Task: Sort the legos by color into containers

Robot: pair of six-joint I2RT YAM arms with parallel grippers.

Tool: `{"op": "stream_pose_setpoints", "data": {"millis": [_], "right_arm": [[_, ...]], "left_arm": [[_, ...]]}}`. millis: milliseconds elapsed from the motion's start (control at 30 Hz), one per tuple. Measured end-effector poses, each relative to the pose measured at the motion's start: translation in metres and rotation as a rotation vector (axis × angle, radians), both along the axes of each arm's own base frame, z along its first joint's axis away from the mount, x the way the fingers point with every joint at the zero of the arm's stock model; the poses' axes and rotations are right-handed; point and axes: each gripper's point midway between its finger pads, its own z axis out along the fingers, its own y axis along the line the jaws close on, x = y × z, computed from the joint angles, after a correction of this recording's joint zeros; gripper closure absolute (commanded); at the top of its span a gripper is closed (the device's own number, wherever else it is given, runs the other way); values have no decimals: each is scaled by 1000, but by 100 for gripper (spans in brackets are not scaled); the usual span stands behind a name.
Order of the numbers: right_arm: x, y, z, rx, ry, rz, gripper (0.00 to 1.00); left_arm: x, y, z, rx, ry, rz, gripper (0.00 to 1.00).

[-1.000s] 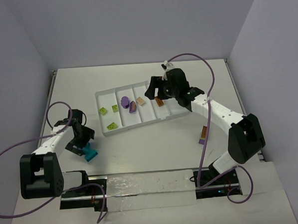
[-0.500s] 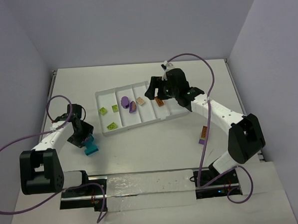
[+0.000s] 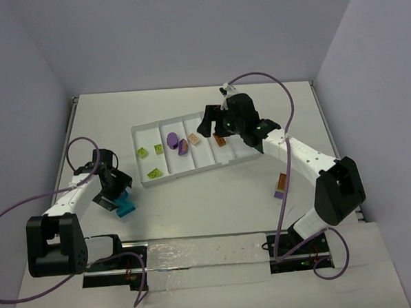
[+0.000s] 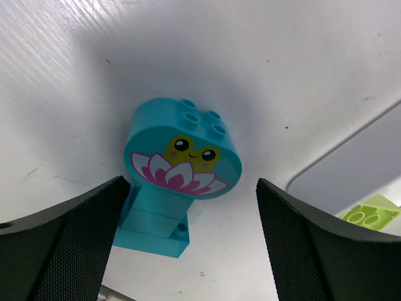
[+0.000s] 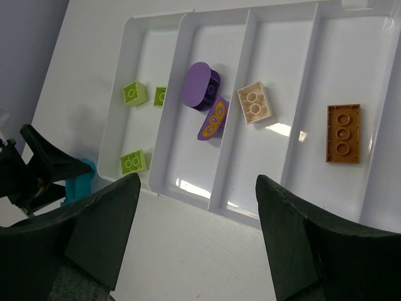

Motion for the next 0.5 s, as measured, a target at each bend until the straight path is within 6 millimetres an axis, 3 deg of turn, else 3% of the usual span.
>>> {"op": "stream_pose_setpoints", "data": {"millis": [300,500], "right_arm": [[-2,6,0,-2,-1,11,18],[-4,10,3,0,-6,20,18]], "left_arm": [[0,-7,0,-41,-20,-11,27],[-4,-10,-1,-48,-28,-11,44]]}}
